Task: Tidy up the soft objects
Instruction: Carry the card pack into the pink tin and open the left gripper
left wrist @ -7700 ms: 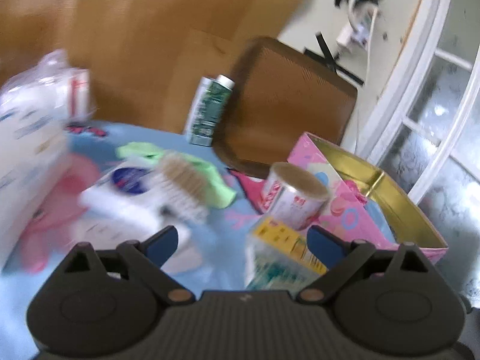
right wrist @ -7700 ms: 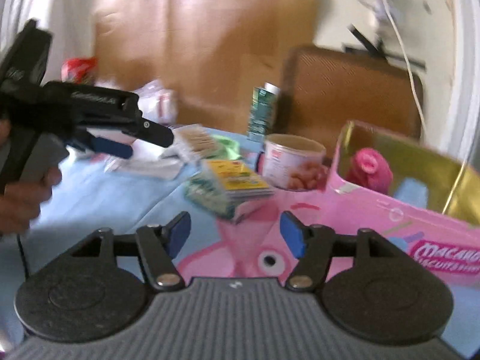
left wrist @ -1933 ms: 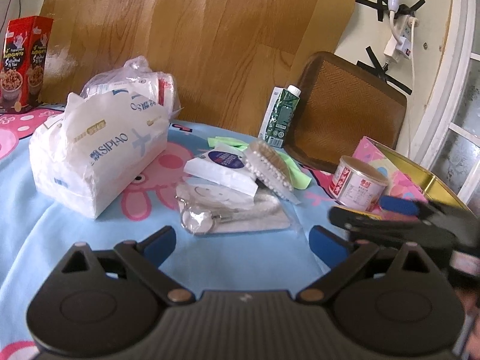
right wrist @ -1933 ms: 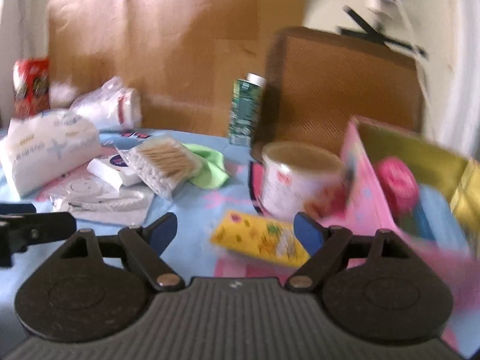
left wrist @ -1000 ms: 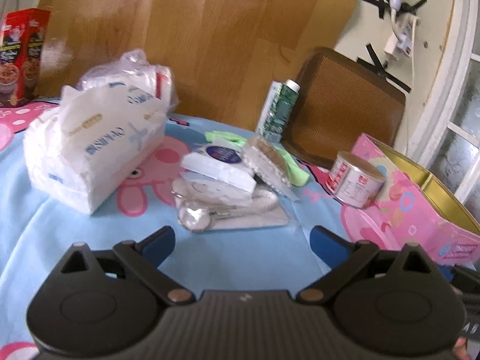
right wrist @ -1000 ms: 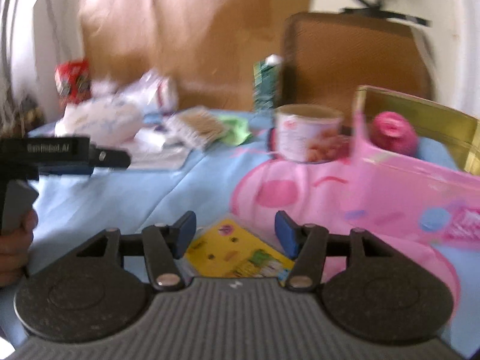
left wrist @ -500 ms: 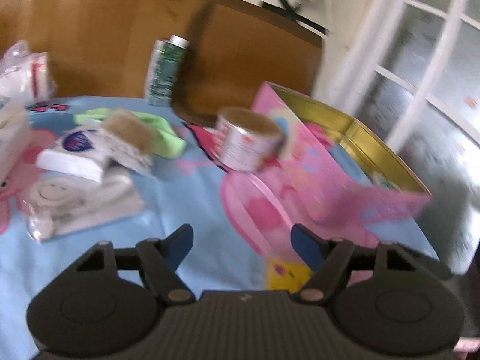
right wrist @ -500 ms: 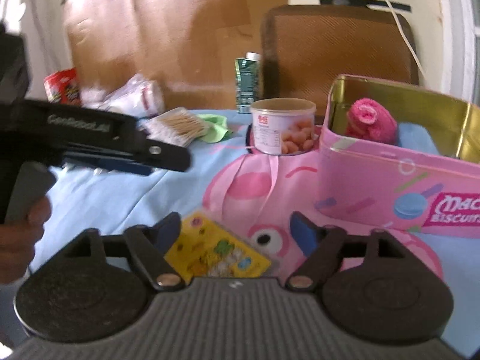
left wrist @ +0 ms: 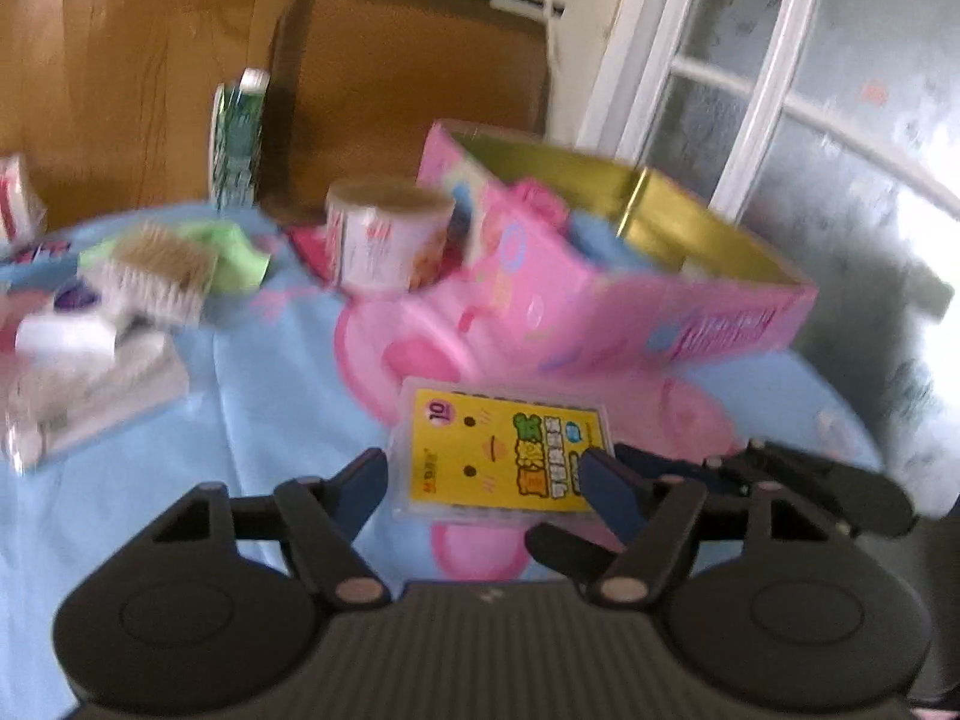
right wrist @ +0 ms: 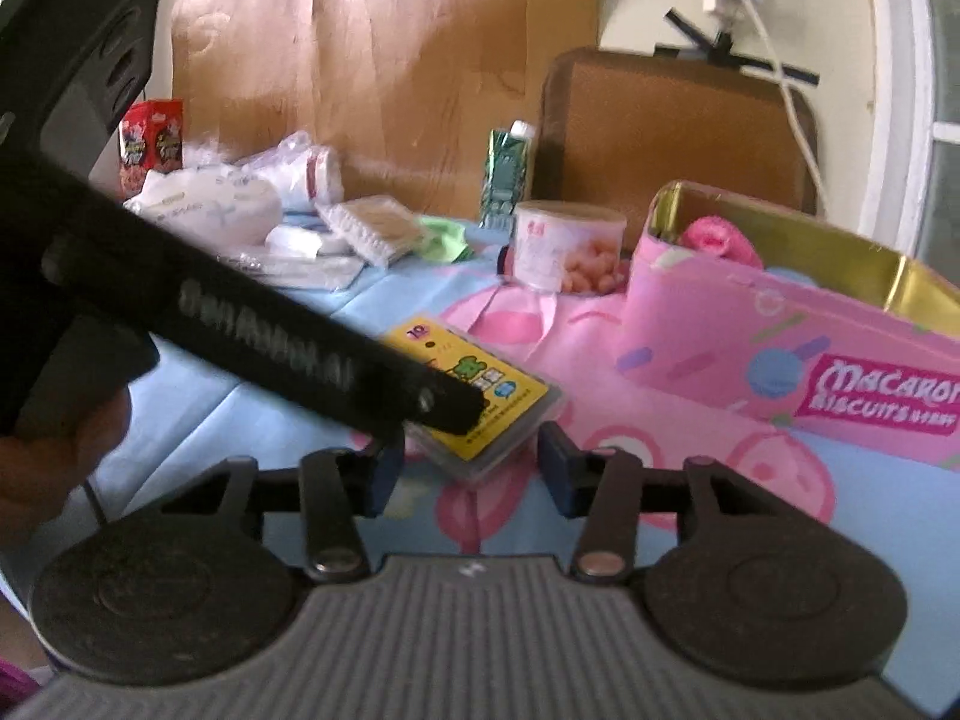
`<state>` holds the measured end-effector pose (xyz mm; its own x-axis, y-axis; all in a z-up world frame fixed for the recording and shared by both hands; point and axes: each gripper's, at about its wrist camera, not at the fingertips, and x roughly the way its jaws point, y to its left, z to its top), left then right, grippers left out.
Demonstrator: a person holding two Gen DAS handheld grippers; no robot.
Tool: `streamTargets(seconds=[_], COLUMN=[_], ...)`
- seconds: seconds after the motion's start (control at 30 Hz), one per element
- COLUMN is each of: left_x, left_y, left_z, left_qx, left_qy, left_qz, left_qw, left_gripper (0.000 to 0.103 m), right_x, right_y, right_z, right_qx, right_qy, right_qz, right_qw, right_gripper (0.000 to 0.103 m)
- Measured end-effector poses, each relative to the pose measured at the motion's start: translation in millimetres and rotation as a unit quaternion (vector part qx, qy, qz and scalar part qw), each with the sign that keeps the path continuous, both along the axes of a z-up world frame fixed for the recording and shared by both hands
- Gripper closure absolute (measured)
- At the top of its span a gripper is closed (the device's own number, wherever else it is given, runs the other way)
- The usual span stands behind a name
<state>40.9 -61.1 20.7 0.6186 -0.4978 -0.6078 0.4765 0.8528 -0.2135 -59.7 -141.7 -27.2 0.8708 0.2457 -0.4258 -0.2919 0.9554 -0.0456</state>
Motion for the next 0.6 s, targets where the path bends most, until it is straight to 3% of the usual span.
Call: streamTargets(seconds=[0.13, 0.27, 0.33, 0.43, 0.5, 0.6], left_x=[5, 27, 46, 61, 62, 55], left_y=[-25, -69, -92, -110, -98, -64], left_z=[34, 64, 71, 70, 68, 62], left_qx=[0.002, 0.002, -0.005, 0.018, 0.001, -0.015], left_qy=[-0.057, -0.11, -0.104, -0.111, -0.103, -0.101], left_qz=[-0.021, -0.053, -0.081, -0.057, -0.049, -0.031], left_qw=[0.9982, 0.9924, 0.9913, 0.992, 0.9934, 0.9943], left_gripper=[0.032, 0.028, 0.021, 0.022, 0.022, 0.022], right_x=[-4, 7, 22, 49, 54, 40], right_y=[-18, -37, -52, -79, -95, -112], right_z=[19, 43, 53, 59, 60, 57], right_qx=[0.023, 0.006, 0.005, 0.013, 0.031, 0.079], right_qy=[-0.049, -0.105, -0.118, -0.112, -0.106, -0.109], right_qz=[-0.023, -0.07, -0.099, -0.172, -0.209, -0.211], right_qw=[0.998, 0.992, 0.988, 0.979, 0.972, 0.968], right_gripper=[0.053, 0.052, 0.052, 0.05, 0.05, 0.05])
